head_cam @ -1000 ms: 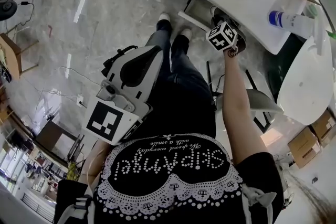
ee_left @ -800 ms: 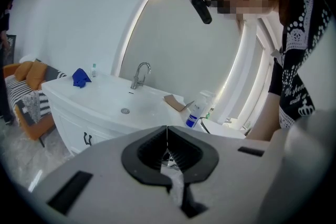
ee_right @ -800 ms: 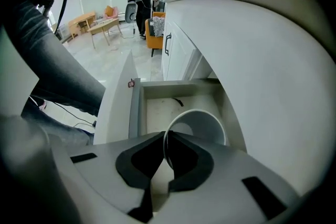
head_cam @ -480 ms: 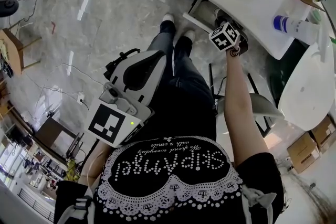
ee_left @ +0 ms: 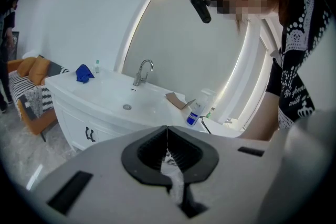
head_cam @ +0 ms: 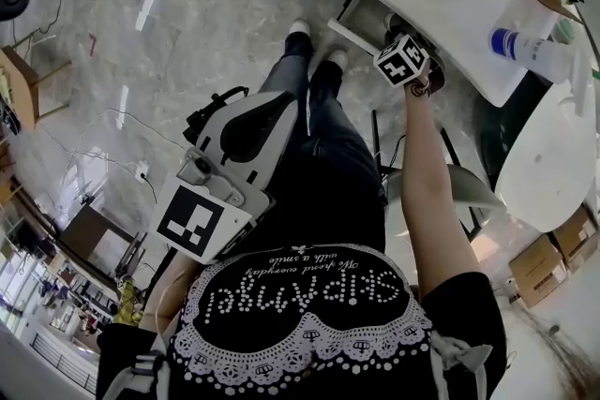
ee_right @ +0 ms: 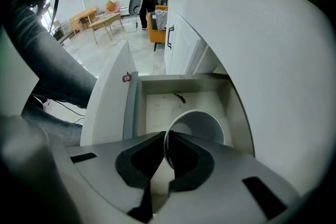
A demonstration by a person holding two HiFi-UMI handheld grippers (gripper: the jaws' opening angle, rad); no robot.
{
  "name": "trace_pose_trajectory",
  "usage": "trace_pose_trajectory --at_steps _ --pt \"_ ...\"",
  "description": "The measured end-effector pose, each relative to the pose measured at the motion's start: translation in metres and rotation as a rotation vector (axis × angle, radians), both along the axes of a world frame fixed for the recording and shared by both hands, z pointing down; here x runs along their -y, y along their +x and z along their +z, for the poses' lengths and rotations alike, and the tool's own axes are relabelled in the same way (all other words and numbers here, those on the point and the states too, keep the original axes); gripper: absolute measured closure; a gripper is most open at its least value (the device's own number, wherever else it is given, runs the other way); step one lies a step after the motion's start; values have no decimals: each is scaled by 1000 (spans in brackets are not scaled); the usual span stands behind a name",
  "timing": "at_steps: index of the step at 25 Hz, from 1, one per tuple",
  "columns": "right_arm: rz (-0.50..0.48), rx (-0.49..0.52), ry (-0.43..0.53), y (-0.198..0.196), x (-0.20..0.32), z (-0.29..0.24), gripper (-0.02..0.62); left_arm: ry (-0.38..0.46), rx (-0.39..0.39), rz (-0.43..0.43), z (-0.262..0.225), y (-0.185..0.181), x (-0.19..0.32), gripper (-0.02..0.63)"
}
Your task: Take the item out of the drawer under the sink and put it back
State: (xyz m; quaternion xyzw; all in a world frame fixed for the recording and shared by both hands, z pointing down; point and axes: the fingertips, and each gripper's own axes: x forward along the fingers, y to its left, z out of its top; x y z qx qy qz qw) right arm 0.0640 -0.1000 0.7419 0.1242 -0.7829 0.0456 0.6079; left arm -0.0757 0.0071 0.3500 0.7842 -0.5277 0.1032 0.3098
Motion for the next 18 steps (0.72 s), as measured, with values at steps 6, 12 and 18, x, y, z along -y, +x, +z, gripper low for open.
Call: trace_pose_trajectory --at_steps 6,12,18 --pt "-26 -17 -11 -3 5 4 569 -3 -1 -4 0 0 2 603" --pt "-28 -19 8 -5 10 5 569 -8 -3 -9 1 -1 4 603" --pt "4 17 -28 -5 8 0 569 -12 -7 -1 1 2 7 603"
